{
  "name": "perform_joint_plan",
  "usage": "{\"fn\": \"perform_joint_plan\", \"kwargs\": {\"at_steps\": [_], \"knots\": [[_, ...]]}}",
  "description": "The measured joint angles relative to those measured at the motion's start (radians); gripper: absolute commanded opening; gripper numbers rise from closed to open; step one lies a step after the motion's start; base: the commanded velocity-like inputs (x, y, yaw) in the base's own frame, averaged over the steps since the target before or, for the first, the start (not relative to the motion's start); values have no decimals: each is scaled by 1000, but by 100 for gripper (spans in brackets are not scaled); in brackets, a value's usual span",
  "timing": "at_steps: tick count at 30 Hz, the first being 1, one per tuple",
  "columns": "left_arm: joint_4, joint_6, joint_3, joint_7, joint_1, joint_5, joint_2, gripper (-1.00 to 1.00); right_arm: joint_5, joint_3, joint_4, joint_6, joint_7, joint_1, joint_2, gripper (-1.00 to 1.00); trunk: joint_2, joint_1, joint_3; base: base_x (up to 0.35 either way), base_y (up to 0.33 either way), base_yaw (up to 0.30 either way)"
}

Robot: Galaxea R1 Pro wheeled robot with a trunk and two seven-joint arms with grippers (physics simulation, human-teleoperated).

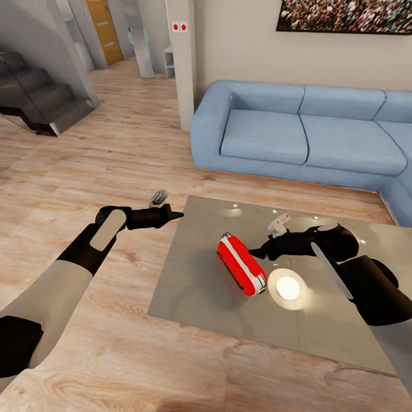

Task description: Turn on the radio receiver that's on the table in the living room.

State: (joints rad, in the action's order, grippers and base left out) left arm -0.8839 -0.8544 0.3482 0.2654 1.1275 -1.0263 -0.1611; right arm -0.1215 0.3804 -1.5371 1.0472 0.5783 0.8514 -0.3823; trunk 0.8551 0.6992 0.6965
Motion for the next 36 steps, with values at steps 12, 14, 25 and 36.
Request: {"fn": "perform_joint_plan", "kwargs": {"at_steps": [12, 14, 25, 36], "knots": [[2, 0, 0, 0, 0, 0, 0, -100, -2, 0, 1, 0, 0, 0, 0, 100, 0, 0, -15, 0, 0, 0], [2, 0, 0, 0, 0, 0, 0, -100, -2, 0, 1, 0, 0, 0, -1, 100, 0, 0, -19, 0, 0, 0], [5, 0, 0, 0, 0, 0, -1, -100, -3, 0, 4, 0, -1, 0, -1, 100, 0, 0, -36, 0, 0, 0], [6, 0, 0, 0, 0, 0, -2, -100, -3, -1, 5, 0, 0, 0, -19, 100, 0, 0, -54, 0, 0, 0]]}}
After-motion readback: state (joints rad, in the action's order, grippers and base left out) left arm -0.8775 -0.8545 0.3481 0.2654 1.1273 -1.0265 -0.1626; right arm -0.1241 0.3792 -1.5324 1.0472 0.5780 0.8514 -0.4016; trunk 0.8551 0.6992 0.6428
